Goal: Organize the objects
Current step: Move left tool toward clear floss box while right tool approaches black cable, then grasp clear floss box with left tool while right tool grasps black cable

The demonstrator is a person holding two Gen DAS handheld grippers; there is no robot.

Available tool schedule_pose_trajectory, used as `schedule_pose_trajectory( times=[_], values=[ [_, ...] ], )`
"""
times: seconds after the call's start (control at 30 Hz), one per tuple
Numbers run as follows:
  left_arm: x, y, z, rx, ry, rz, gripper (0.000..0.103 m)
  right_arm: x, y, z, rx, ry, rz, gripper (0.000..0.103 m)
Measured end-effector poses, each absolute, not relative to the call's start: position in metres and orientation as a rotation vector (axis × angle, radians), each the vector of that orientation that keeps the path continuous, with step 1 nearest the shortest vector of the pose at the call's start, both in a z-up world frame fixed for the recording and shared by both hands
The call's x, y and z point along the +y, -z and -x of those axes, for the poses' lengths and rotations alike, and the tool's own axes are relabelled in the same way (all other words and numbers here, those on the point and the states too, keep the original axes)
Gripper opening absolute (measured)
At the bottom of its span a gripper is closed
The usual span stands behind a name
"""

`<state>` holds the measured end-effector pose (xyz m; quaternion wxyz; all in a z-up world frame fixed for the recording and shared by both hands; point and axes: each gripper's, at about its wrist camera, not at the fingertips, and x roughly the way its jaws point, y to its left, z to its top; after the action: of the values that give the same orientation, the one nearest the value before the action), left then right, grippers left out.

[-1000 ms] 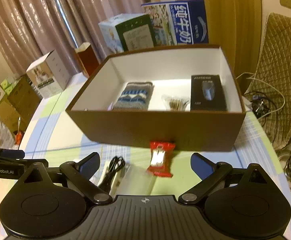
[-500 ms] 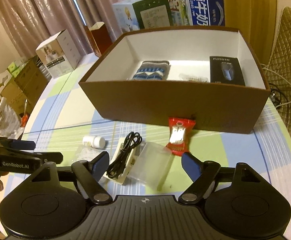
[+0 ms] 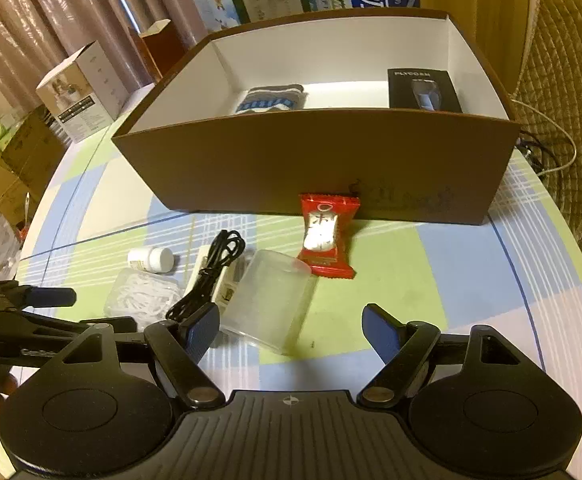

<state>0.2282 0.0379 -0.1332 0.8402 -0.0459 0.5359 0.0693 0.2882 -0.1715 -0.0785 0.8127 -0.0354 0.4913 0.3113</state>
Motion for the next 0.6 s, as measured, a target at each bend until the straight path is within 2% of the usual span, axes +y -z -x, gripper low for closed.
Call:
schedule_pose_trajectory(
  times=[0.4,0.47,0.53,0.6],
  values=[
    [0.030,0.149,-0.255,1.126,-0.122,0.055,0.100,-0.179,0.082,-0.297,1.061,-0.625,0.062,0.077],
    [0.031,0.150,-0.255,1.117,-0.120,0.045,0.097,-0.178,0.082,-0.298,1.061,-0.625,0.063,0.077],
    [0.035,0.155,-0.255,1.140,-0.113,0.044,0.084,-0.178,0.082,-0.299,1.061,-0.625,0.063,0.077],
    [0.039,0.161,-0.251,1.160,-0.121,0.045,0.084,-0.175,0.082,-0.300,1.059,-0.633,0.062,0.077]
  ],
)
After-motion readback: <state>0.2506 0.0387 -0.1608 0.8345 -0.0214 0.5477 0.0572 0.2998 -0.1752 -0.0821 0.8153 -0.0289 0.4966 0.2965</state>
